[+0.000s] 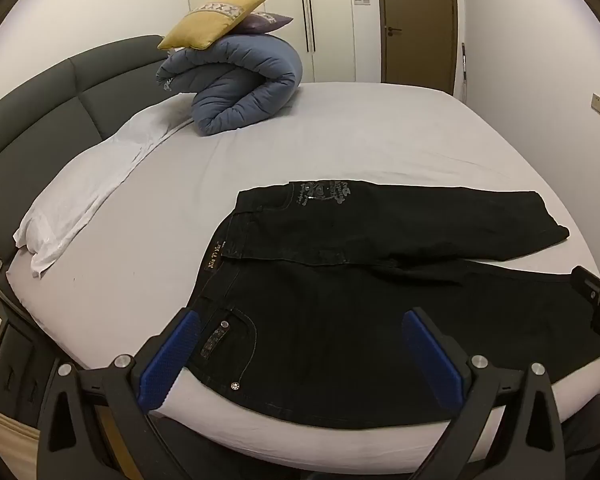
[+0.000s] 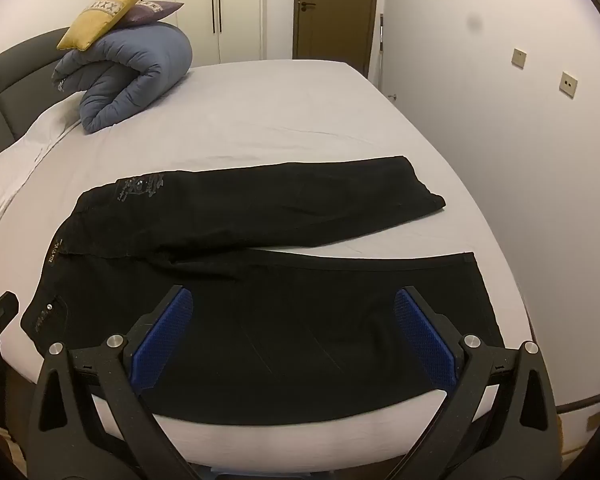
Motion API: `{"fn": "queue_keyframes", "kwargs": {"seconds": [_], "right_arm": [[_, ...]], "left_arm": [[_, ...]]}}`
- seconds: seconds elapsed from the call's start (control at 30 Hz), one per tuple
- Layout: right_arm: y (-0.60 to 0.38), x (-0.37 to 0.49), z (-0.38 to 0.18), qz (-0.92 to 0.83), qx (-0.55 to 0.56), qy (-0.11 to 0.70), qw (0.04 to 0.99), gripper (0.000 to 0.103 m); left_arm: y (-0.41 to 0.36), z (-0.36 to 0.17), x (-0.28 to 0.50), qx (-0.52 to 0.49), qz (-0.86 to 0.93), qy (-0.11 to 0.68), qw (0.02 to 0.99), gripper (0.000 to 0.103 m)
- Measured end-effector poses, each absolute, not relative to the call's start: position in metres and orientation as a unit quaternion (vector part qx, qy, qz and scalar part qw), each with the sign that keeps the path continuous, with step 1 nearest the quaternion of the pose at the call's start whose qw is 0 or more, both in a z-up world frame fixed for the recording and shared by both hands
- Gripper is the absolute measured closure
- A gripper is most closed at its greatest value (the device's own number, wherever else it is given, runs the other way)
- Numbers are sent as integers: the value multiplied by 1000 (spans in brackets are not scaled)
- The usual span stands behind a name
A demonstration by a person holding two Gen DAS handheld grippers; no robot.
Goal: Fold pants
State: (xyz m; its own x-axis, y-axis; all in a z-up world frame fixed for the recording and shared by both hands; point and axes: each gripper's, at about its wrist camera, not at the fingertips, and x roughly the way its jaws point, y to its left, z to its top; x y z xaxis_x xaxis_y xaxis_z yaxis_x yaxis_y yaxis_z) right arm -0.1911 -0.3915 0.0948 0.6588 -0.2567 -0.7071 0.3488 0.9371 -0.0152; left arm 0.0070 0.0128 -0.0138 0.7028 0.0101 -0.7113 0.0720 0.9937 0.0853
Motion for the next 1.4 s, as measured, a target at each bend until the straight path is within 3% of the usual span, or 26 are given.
{"fn": "queue_keyframes", "kwargs": {"seconds": [1.4], "right_arm": [[-389, -194, 91, -162, 53, 382, 908, 0]], "left_arm": [[16, -13, 4, 51, -14, 387, 920, 0]]}}
